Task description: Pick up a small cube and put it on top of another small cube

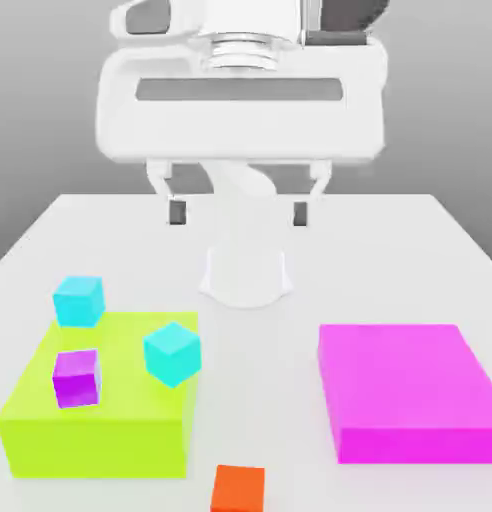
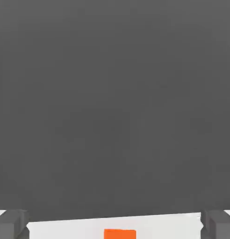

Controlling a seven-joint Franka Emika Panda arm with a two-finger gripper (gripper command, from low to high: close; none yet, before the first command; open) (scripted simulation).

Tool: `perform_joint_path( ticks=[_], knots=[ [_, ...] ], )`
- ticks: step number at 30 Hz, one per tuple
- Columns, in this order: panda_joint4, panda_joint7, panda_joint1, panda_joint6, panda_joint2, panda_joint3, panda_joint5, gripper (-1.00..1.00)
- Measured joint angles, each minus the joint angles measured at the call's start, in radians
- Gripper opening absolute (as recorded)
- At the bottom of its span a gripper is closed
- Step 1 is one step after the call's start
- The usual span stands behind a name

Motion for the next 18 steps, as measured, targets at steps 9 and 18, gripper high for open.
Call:
perform_joint_path(
  ticks=[9,18],
  knots=[
    [-0.028,0.017,-0.005,0.114,0.326,-0.001,0.003,0.0],
    [-0.007,0.024,-0.005,0.286,0.605,-0.002,0.003,-1.0]
  ],
)
